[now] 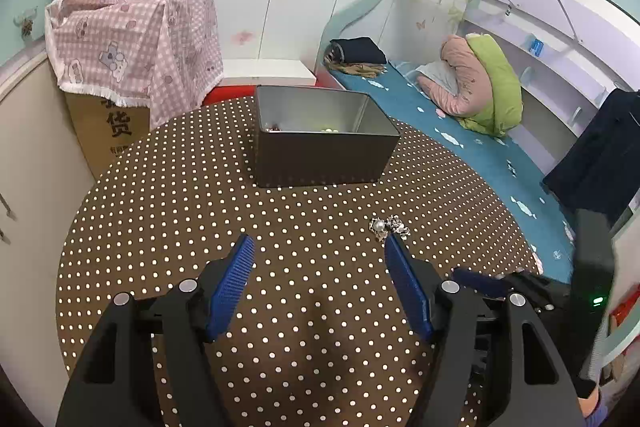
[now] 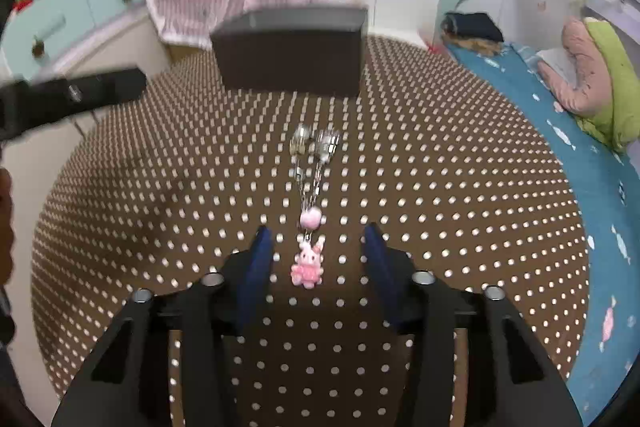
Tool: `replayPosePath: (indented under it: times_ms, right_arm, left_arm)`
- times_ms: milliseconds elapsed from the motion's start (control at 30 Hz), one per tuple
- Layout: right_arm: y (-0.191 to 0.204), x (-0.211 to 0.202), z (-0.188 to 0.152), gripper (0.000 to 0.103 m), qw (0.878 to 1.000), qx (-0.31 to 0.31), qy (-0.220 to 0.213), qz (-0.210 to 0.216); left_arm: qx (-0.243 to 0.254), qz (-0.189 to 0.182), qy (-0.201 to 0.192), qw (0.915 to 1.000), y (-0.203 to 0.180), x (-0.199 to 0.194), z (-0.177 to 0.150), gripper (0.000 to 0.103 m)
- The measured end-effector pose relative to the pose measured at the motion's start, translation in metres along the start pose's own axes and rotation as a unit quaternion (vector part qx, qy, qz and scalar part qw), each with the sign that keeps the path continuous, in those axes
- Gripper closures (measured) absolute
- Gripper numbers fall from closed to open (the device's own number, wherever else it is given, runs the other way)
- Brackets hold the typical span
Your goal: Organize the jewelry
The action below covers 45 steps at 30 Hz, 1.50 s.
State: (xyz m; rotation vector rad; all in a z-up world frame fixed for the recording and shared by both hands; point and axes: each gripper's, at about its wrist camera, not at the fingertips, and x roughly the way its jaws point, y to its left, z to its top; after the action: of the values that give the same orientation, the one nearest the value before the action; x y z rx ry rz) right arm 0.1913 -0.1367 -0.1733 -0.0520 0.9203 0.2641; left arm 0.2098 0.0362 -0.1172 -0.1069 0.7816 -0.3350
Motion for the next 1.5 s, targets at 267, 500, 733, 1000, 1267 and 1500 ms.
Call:
replayPosePath:
  times_ms: [267,500,733,1000,1267,1500]
  right_arm:
    - [-0.001,-0.01,-0.011,0.086,1.0,-0.008,0.002,0.01]
    - [-0.023,-0.034,-0.01,0.086,0.999,0.025,-0.037,0.014]
    - [-0.041,-0.06,0.004,0.086,0.995,0.048,-0.076,0.042]
    - [-0.051,-0.065,0.023,0.086,0.993,0.058,-0.09,0.048]
    - [-0.055,-0.065,0.033,0.086,0.992,0.06,-0.094,0.056]
    - [-0.056,-0.065,0.035,0.086,0.992,0.059,-0.096,0.061]
  left_arm:
    - [-0.006,-0.005,0.004,1.0,-0.001,0.004,0.002,0.038]
    - [-0.005,-0.017,0.019,0.9997,-0.008,0.016,0.0,0.038]
    - [0.001,-0.029,0.034,0.999,-0.019,0.029,-0.004,0.038]
    - [0.042,-0.077,0.062,0.9942,-0.05,0.051,-0.017,0.038]
    - [0.082,-0.095,0.064,0.9901,-0.085,0.073,-0.021,0.043]
    - [0.122,-0.088,0.061,0.9868,-0.105,0.086,-0.018,0.066]
